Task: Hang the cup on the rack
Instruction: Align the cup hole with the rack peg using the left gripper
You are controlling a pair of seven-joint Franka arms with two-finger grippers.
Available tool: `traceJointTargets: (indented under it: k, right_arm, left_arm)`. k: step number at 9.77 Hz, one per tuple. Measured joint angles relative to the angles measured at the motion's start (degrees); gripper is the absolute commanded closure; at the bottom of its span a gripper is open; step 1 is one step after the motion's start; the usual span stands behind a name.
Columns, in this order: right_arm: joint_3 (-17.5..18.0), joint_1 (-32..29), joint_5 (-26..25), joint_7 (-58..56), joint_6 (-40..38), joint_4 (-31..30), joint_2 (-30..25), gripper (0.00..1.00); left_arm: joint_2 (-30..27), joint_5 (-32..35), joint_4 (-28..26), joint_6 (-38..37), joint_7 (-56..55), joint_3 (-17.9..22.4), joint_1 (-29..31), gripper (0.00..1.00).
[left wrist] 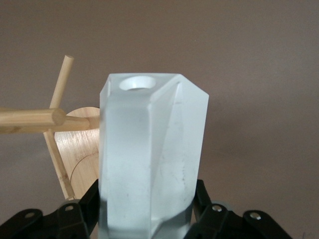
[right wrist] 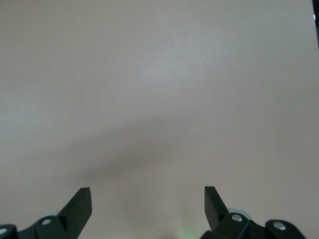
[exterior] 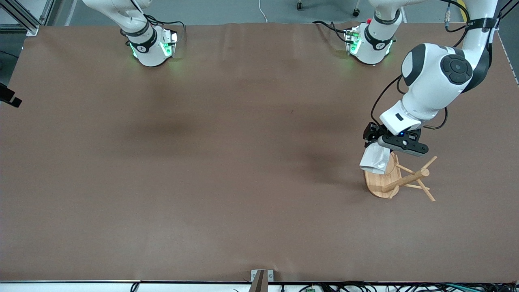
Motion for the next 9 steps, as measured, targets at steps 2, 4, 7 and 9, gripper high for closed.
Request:
traceJointTargets:
  k: [2, 4, 7, 9]
  right_arm:
    - [-0.02, -0.55, 1.54, 0.0, 0.0, 0.18, 0.0, 0.0]
    - [-0.01, -1.0, 2.68, 0.0, -0.02, 0.18, 0.0, 0.0]
    - [0.23, -1.0, 2.86, 0.0, -0.23, 0.18, 0.0, 0.0]
    - [0.26, -1.0, 2.87, 0.0, -0.53, 0.18, 0.0, 0.0]
  left_arm:
    - [0.38, -4.0, 0.0, 0.36, 5.51, 0.06, 1.28, 1.0]
    - [0.39, -7.14, 0.0, 0.48, 10.52, 1.5, 1.79, 1.0]
    - [0.39, -7.26, 0.01, 0.63, 11.22, 2.71, 1.89, 1.0]
    - [0.48, -7.29, 0.03, 0.68, 11.22, 3.63, 1.91, 0.99]
